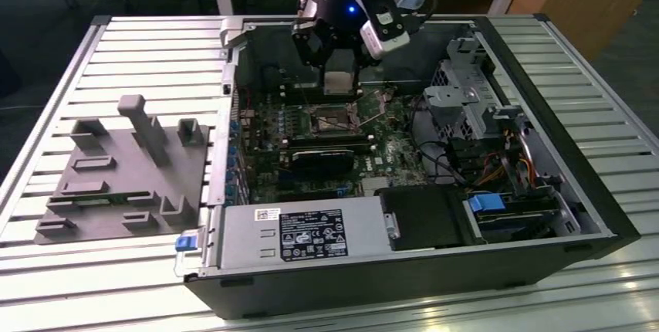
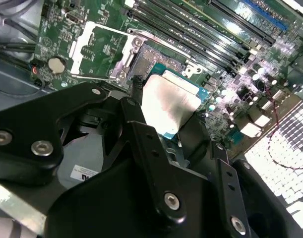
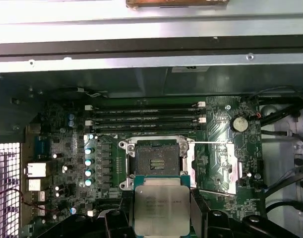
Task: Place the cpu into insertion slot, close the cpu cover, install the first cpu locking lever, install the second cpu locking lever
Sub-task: 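Place the cpu into insertion slot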
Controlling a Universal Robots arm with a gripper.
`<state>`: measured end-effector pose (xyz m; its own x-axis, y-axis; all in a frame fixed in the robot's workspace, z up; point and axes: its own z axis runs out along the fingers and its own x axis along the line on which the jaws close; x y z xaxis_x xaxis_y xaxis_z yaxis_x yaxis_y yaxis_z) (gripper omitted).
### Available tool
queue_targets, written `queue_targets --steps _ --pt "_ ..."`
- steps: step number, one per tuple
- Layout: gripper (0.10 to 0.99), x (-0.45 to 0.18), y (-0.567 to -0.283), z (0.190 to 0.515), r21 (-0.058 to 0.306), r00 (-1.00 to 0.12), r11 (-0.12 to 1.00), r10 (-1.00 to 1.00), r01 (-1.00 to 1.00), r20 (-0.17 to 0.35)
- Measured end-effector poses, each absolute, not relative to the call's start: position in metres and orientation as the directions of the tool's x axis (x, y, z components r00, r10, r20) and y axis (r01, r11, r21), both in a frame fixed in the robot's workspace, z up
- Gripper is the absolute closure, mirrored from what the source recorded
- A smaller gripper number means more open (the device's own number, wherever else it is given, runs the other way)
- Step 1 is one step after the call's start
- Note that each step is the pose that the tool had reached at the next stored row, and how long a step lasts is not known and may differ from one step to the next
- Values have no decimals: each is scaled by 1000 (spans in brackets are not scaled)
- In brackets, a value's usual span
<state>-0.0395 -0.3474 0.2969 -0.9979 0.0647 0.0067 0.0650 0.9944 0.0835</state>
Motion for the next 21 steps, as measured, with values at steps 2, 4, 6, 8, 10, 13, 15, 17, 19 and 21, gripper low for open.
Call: queue_targets --steps 2,4,6,8,10,13,15,17,19,21 --pt "549 -40 -347 296 83 -995 992 99 99 7" --pt "549 -40 -347 295 83 -991 987 134 134 7" --pt "549 -40 -347 293 83 -985 982 170 170 7" --pt "549 -40 -347 292 83 -979 975 205 205 7" --pt "549 -40 -347 291 83 -970 967 241 241 7" --pt "549 -40 -347 290 83 -956 953 293 293 7" --pt "549 -40 -347 289 83 -945 941 327 327 7" --pt "549 -40 -347 288 83 -932 928 363 362 7" --pt "549 -40 -347 287 83 -918 915 396 395 7" --pt "549 -40 -347 286 83 -903 900 429 428 7"
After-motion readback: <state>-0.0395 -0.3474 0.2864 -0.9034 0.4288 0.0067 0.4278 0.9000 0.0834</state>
